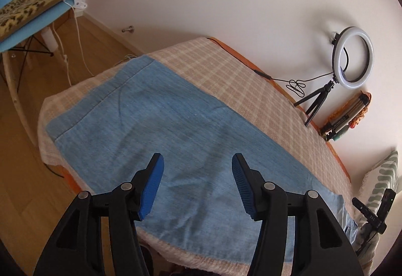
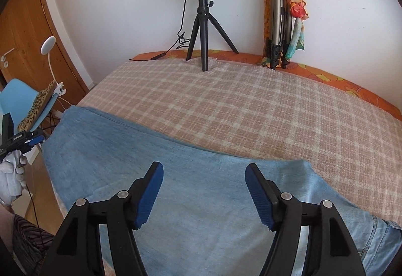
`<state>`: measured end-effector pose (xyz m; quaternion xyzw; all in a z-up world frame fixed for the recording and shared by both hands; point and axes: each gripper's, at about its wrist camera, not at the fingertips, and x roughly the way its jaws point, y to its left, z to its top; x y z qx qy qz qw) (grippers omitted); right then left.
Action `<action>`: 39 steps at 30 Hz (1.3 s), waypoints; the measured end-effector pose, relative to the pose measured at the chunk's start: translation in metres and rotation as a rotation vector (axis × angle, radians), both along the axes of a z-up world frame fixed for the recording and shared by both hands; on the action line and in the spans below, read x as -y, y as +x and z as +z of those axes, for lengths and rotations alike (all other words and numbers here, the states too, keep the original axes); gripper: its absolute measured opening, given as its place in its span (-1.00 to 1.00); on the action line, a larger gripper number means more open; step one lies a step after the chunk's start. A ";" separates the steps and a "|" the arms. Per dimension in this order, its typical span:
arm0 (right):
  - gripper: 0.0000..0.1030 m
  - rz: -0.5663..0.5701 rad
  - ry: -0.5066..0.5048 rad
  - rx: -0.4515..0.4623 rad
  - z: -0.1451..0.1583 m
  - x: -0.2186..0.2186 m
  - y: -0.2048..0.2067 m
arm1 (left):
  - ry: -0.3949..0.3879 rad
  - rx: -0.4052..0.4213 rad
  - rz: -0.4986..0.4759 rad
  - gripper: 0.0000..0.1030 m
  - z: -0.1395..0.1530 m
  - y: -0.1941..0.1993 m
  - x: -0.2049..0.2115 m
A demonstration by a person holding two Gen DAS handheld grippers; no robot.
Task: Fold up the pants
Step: 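Move both open grippers along the folded jeans toward the leg hem, then close the left gripper on the jeans leg hem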
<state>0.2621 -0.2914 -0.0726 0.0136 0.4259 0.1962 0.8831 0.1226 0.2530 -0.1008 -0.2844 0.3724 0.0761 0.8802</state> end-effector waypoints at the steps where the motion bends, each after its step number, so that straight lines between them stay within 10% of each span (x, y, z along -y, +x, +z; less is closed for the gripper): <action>1: 0.37 0.012 -0.005 -0.002 -0.001 -0.007 -0.001 | -0.003 -0.006 0.030 0.08 -0.004 -0.006 -0.012; 10: 0.38 0.030 -0.002 0.046 0.016 -0.048 -0.012 | -0.179 -0.039 0.285 0.03 -0.056 -0.041 -0.115; 17: 0.41 0.040 0.026 0.030 0.011 -0.071 -0.015 | -0.321 -0.016 0.286 -0.22 -0.079 -0.040 -0.136; 34: 0.41 0.022 0.053 -0.001 0.007 -0.065 -0.004 | -0.335 -0.003 0.318 -0.19 -0.084 -0.017 -0.130; 39: 0.41 0.024 0.045 -0.006 0.004 -0.063 -0.003 | -0.232 -0.016 0.313 -0.78 -0.082 -0.002 -0.119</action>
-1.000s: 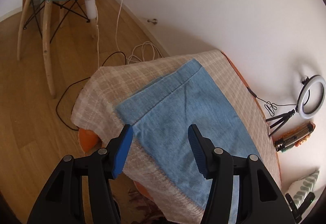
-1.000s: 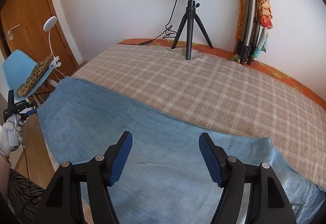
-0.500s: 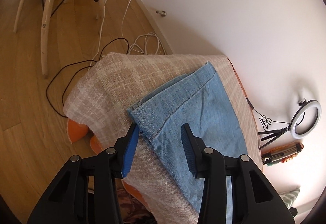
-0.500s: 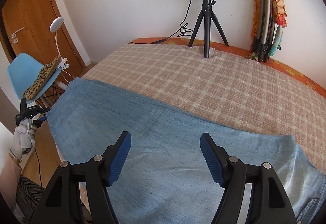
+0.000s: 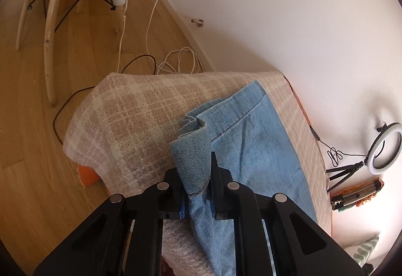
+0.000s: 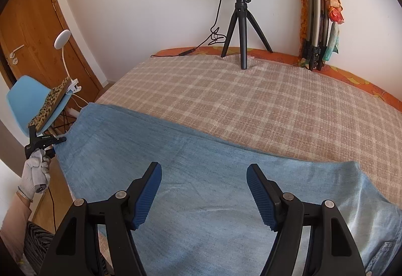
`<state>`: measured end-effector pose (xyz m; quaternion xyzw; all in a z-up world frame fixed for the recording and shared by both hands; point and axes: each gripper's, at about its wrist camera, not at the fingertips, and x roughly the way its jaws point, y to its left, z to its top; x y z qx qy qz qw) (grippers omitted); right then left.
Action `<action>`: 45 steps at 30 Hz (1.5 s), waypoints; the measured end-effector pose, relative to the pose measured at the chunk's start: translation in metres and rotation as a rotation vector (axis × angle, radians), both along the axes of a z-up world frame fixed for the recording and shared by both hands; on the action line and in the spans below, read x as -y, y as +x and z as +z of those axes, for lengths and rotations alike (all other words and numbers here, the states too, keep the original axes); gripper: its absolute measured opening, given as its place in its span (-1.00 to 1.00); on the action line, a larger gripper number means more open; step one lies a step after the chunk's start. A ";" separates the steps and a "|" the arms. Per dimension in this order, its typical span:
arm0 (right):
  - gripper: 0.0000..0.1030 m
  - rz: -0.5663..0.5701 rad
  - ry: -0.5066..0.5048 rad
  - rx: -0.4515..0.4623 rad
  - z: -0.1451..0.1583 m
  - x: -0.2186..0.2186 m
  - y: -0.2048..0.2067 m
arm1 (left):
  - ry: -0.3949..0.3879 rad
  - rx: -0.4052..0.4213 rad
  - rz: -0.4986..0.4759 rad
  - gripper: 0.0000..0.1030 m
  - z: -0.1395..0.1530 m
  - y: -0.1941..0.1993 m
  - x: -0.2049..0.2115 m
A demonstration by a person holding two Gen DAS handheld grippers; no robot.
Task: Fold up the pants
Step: 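Close the left gripper on the jeans leg hem, then lift the hem with the left gripper while the right gripper grasps the leg edge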
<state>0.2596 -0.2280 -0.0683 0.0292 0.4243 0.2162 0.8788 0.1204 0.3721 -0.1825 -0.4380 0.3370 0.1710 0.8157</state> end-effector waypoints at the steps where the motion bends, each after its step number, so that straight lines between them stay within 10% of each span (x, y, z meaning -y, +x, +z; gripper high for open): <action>1: 0.41 0.001 -0.002 0.001 0.000 0.000 0.000 | 0.022 0.007 -0.004 -0.78 0.004 0.002 0.003; 19: 0.41 0.012 0.022 -0.055 -0.017 -0.005 0.013 | 0.561 0.191 -0.609 -0.80 0.087 0.034 0.229; 26: 0.41 0.069 0.189 -0.187 -0.042 -0.020 0.027 | 0.537 0.186 -0.872 -0.81 0.067 0.021 0.319; 45: 0.54 0.052 0.600 -0.508 -0.095 -0.097 0.092 | 0.556 0.274 -0.960 -0.81 0.085 0.003 0.373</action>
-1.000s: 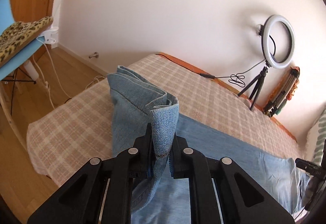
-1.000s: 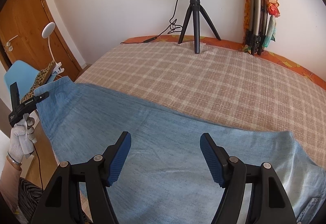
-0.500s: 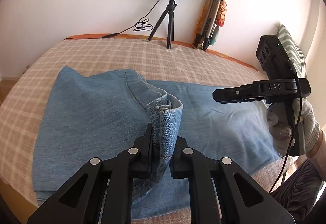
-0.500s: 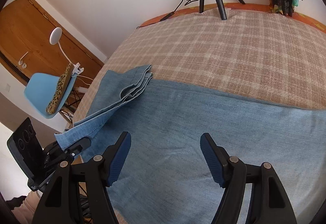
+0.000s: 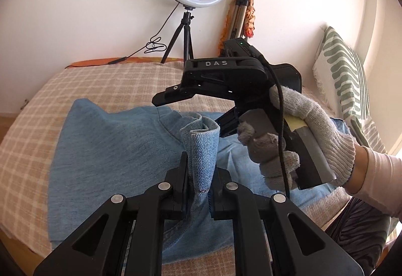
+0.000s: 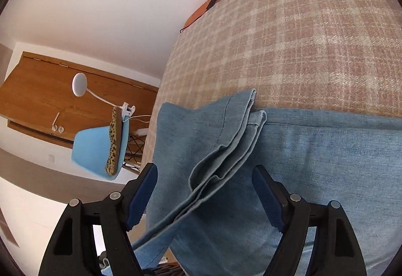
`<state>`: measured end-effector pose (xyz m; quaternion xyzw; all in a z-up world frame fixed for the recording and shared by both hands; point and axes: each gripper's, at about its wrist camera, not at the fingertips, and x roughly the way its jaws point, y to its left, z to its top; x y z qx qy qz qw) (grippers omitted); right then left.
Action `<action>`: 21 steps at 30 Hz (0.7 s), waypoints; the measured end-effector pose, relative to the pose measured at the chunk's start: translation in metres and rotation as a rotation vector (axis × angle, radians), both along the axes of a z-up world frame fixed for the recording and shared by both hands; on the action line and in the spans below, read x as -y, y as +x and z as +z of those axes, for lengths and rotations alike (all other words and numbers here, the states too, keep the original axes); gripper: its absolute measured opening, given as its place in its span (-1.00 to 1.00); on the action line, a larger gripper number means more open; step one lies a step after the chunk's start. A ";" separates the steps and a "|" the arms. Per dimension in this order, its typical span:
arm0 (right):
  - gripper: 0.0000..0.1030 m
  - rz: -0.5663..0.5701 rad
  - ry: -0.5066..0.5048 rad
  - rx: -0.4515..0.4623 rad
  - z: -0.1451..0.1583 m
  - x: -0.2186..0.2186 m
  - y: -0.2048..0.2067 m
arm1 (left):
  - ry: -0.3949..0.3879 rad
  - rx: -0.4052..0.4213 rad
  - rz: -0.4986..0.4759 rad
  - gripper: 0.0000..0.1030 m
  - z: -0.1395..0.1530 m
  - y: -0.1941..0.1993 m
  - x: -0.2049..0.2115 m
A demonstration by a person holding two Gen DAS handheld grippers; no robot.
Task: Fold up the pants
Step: 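Lift the hem with the left gripper while the right gripper grasps the leg edge, then fold the held legs over toward the waistband with both grippers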
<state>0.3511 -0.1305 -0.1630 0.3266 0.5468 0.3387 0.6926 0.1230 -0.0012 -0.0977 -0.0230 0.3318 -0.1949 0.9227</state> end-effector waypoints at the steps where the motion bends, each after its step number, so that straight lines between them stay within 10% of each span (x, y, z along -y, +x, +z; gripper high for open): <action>1: 0.36 -0.015 -0.009 -0.005 -0.002 -0.003 0.002 | 0.005 -0.003 -0.007 -0.81 -0.001 -0.001 0.002; 7: -0.68 -0.011 -0.157 0.138 0.021 0.000 -0.008 | 0.002 -0.047 -0.043 -0.81 -0.009 -0.006 0.015; 21: -0.85 -0.217 -0.320 0.409 0.105 0.121 -0.056 | -0.043 -0.027 -0.286 -0.81 0.008 -0.021 0.127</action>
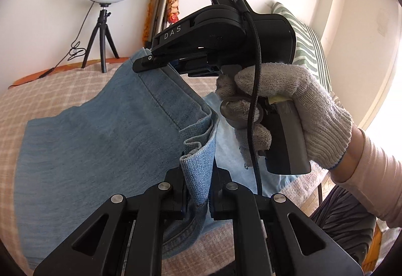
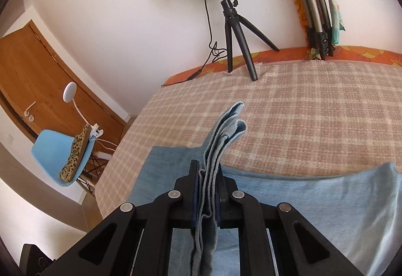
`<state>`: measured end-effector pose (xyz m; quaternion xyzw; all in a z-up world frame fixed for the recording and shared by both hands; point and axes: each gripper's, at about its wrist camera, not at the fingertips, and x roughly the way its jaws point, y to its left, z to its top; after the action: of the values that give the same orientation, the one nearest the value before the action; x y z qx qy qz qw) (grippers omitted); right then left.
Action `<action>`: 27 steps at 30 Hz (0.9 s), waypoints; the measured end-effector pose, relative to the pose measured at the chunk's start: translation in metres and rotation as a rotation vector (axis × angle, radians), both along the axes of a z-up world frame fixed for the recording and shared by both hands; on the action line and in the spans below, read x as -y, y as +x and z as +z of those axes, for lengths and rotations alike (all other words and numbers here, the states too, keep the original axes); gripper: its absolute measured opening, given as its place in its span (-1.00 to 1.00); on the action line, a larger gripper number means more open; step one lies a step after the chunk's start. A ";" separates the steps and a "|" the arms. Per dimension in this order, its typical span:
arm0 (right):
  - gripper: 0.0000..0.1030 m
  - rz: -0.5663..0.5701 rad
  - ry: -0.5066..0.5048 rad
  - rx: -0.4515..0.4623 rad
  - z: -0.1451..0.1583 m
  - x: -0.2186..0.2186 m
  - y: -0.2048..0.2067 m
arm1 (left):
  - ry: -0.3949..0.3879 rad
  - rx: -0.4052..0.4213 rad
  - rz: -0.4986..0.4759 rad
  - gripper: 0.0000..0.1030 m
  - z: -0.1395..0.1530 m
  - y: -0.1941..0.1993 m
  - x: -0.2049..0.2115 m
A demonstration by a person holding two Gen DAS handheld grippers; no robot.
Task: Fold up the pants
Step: 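Fold the held legs over toward the waistband with both grippers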
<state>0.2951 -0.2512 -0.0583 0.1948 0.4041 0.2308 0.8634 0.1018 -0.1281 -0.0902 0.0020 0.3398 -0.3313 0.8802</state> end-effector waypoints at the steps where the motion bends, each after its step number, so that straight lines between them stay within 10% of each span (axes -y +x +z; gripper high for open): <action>1: -0.86 -0.019 -0.004 0.004 0.001 0.011 -0.004 | -0.003 -0.006 -0.020 -0.81 0.000 -0.001 0.009; 27: -0.90 -0.400 -0.008 0.010 -0.006 0.262 -0.088 | -0.064 -0.061 -0.388 -0.81 -0.011 -0.026 0.193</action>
<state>0.2071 -0.5136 -0.0644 0.2667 0.3540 0.0537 0.8948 0.0754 -0.3210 -0.1010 0.0296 0.3490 -0.5050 0.7889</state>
